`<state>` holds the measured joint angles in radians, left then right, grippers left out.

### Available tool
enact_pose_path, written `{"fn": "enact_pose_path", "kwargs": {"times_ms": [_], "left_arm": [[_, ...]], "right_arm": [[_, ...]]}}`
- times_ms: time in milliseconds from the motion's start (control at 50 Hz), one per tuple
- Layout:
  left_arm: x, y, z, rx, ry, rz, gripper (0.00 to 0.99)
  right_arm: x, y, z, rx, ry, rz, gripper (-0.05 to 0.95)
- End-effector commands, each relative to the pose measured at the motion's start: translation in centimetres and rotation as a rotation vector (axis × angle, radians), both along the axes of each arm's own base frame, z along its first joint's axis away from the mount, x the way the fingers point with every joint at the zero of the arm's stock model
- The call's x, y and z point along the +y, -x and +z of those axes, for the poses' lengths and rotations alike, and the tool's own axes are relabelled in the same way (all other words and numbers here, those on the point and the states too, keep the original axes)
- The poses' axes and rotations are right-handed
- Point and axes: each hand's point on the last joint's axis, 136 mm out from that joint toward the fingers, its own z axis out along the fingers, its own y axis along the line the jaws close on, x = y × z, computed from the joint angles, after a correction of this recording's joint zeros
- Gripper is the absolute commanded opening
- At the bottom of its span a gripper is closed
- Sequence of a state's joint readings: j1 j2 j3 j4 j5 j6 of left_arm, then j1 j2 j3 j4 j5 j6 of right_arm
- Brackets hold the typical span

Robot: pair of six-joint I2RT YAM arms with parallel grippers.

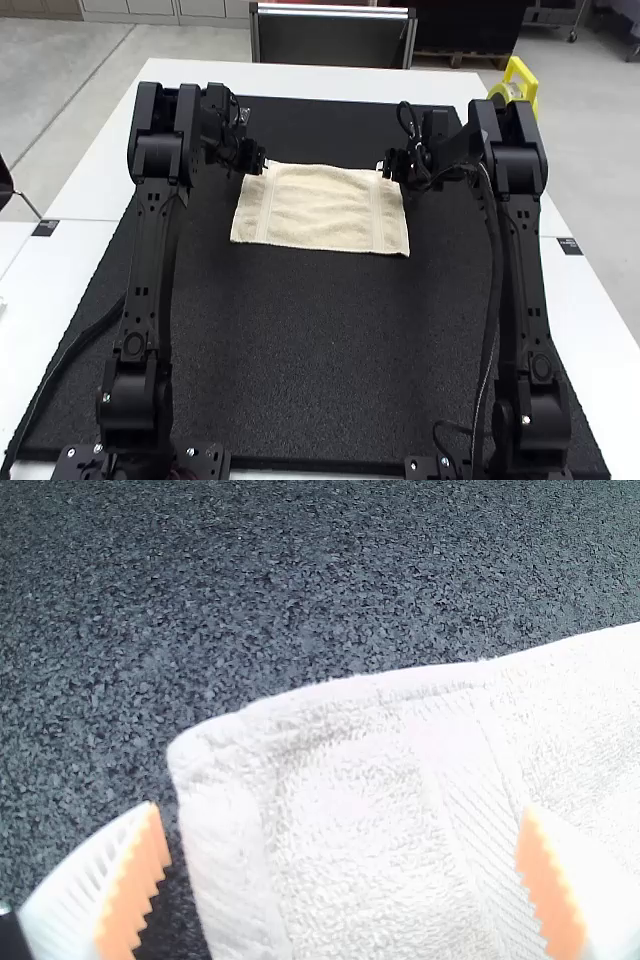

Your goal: Fold the towel.

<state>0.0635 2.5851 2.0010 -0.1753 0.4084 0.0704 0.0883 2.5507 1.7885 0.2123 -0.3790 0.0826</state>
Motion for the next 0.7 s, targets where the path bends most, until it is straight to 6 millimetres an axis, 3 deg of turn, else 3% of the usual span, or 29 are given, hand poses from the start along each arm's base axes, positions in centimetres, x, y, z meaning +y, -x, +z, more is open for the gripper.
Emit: {"fn": "enact_pose_path", "kwargs": {"times_ms": [0, 40, 240, 340, 460, 560, 680], "left_arm": [[0.1, -0.7, -0.1, -0.019, -0.009, 0.004, 0.77], [0.2, -0.8, -0.1, -0.019, -0.009, 0.005, 0.741], [0.2, -0.8, -0.2, -0.016, -0.009, 0.007, 0.739], [0.5, -0.7, -0.6, -0.01, -0.016, 0.017, 0.736], [0.5, -0.7, -0.9, -0.005, -0.013, 0.018, 0.682], [0.5, -0.6, -1.4, 0.003, -0.014, 0.019, 0.605], [0.9, -0.6, -1.9, 0.011, -0.021, 0.033, 0.603]], "right_arm": [[0.9, 0.1, -0.9, 0.018, -0.02, 0.018, 0.78], [0.8, 0.1, -0.9, 0.018, -0.02, 0.019, 0.7], [0.8, 0.4, -1.1, 0.026, -0.032, 0.032, 0.58], [0.9, 0.4, -1.2, 0.03, -0.035, 0.035, 0.58], [1.1, 0.7, -1.3, 0.038, -0.046, 0.051, 0.49], [1.0, 0.7, -1.4, 0.041, -0.047, 0.051, 0.48], [0.9, 0.8, -1.5, 0.046, -0.048, 0.051, 0.48]]}}
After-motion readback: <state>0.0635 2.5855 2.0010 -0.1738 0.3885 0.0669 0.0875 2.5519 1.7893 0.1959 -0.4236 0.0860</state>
